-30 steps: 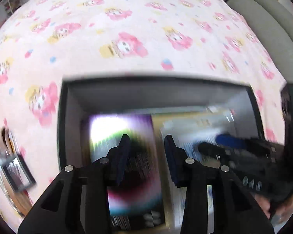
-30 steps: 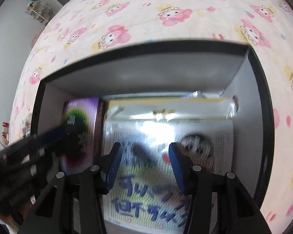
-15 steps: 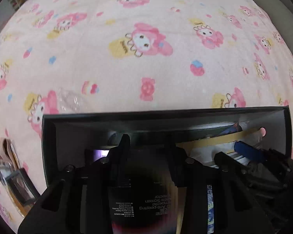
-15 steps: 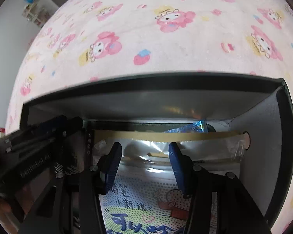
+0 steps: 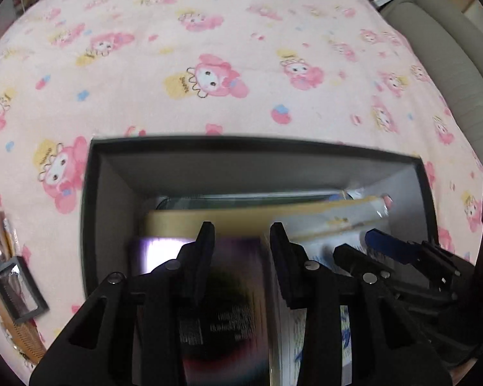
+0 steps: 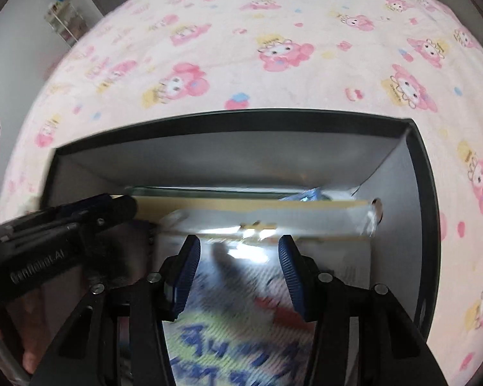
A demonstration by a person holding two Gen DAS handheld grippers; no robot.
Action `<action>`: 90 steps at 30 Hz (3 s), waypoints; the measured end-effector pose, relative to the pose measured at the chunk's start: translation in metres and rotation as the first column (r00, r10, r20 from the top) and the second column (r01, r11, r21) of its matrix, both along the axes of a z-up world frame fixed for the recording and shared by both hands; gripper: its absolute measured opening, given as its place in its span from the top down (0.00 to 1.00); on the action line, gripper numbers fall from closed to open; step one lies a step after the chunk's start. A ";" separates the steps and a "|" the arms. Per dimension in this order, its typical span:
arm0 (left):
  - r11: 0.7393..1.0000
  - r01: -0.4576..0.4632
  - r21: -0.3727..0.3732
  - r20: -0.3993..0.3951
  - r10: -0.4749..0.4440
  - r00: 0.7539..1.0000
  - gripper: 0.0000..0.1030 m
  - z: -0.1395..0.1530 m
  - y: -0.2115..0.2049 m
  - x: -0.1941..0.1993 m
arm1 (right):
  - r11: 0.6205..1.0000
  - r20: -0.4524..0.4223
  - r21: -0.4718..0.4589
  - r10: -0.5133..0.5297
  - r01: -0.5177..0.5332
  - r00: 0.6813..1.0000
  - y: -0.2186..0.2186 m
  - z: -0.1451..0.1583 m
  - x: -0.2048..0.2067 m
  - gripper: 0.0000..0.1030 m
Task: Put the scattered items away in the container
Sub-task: 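Lower the purple box into the black box beside the crayon pack, then open both grippers and withdraw toward the comb and mirror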
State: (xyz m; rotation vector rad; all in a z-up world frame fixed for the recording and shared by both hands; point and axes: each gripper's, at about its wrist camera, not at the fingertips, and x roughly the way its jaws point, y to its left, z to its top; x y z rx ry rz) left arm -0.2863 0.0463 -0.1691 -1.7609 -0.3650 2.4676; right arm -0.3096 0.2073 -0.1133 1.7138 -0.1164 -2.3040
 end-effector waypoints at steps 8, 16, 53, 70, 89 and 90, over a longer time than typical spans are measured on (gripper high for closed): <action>0.995 0.045 0.093 0.113 -0.056 0.992 0.62 -0.016 0.013 0.042 | 0.999 0.082 0.038 -0.009 0.006 0.997 0.002 -0.003 0.047 0.54; 0.970 0.133 0.205 0.132 -0.162 0.978 0.62 -0.015 0.026 0.060 | 0.998 0.085 0.055 -0.036 0.031 0.996 0.008 -0.015 0.065 0.52; 0.968 0.093 0.232 -0.031 -0.088 0.996 0.52 0.024 0.023 0.100 | 0.991 0.045 0.005 -0.131 0.131 0.990 0.033 -0.001 0.123 0.47; 0.988 0.138 0.074 -0.328 -0.107 0.938 0.42 0.132 -0.002 0.190 | 0.980 -0.272 0.024 -0.184 0.197 0.945 0.003 0.093 0.203 0.47; 0.998 0.017 0.057 -0.378 0.006 0.926 0.42 0.159 -0.097 0.265 | 0.999 -0.332 0.036 -0.004 0.017 0.943 -0.099 0.122 0.247 0.47; 0.998 0.007 0.059 -0.378 0.016 0.926 0.42 0.158 -0.102 0.267 | 0.999 -0.331 0.039 0.007 0.006 0.943 -0.106 0.122 0.248 0.47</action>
